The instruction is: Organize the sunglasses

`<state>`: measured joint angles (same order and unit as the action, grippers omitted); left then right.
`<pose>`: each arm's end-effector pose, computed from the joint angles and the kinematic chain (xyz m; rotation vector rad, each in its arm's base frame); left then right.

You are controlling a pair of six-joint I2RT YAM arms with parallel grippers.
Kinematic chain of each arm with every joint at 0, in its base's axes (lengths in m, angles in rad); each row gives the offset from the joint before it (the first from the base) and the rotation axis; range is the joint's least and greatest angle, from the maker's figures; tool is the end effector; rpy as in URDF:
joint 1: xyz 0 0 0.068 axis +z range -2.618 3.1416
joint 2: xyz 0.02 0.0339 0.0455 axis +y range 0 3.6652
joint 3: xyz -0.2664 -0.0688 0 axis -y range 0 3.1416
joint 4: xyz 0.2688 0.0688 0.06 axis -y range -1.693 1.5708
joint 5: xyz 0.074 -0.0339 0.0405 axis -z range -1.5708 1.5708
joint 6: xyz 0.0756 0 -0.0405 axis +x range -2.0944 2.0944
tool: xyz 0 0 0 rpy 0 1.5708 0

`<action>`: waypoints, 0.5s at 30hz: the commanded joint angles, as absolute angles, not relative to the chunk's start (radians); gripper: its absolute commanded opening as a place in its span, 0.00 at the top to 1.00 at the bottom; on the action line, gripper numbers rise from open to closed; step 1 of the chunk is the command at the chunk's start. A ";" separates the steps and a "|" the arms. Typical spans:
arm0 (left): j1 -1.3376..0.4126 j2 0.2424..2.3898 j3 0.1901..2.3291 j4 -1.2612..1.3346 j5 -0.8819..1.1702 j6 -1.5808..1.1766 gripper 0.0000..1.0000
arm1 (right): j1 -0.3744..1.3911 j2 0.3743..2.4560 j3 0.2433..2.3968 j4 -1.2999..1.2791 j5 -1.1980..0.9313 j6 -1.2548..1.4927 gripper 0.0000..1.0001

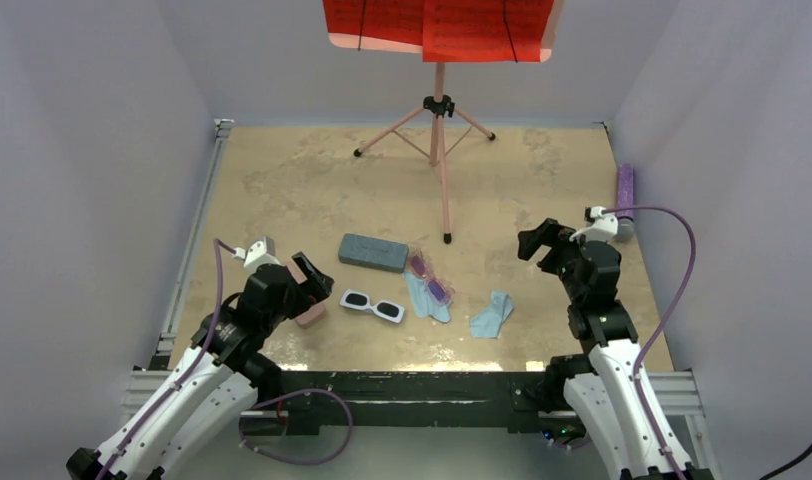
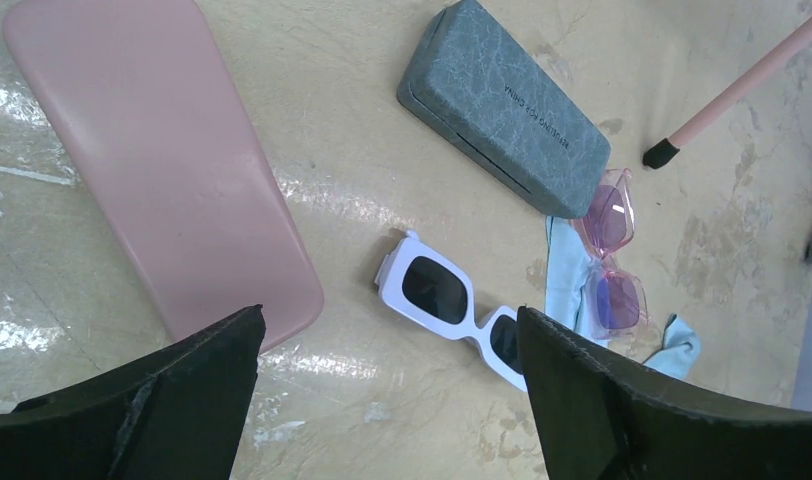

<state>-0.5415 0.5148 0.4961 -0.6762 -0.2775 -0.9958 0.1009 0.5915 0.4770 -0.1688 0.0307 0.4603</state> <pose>0.1569 -0.0702 0.2057 -0.6589 2.1885 -0.5135 0.2155 0.0195 0.2491 0.3553 1.8354 0.3609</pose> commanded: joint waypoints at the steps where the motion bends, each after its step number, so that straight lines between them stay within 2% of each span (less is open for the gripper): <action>1: -0.537 0.519 0.492 -0.658 -0.296 -1.009 0.00 | 0.100 0.549 0.455 -0.060 -0.022 0.456 0.01; 8: -0.537 0.518 0.494 -0.667 -0.305 -1.027 0.00 | 0.100 0.483 0.380 0.016 -0.105 0.469 0.01; 15: -0.537 0.554 0.517 -0.729 -0.335 -1.077 0.00 | 0.118 0.584 0.381 0.144 -0.451 0.364 0.02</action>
<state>-0.5415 0.5400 0.4946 -0.6903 -0.2996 -1.0374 0.0990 0.5194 0.3595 0.0189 -0.2180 0.4393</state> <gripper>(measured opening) 0.997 0.986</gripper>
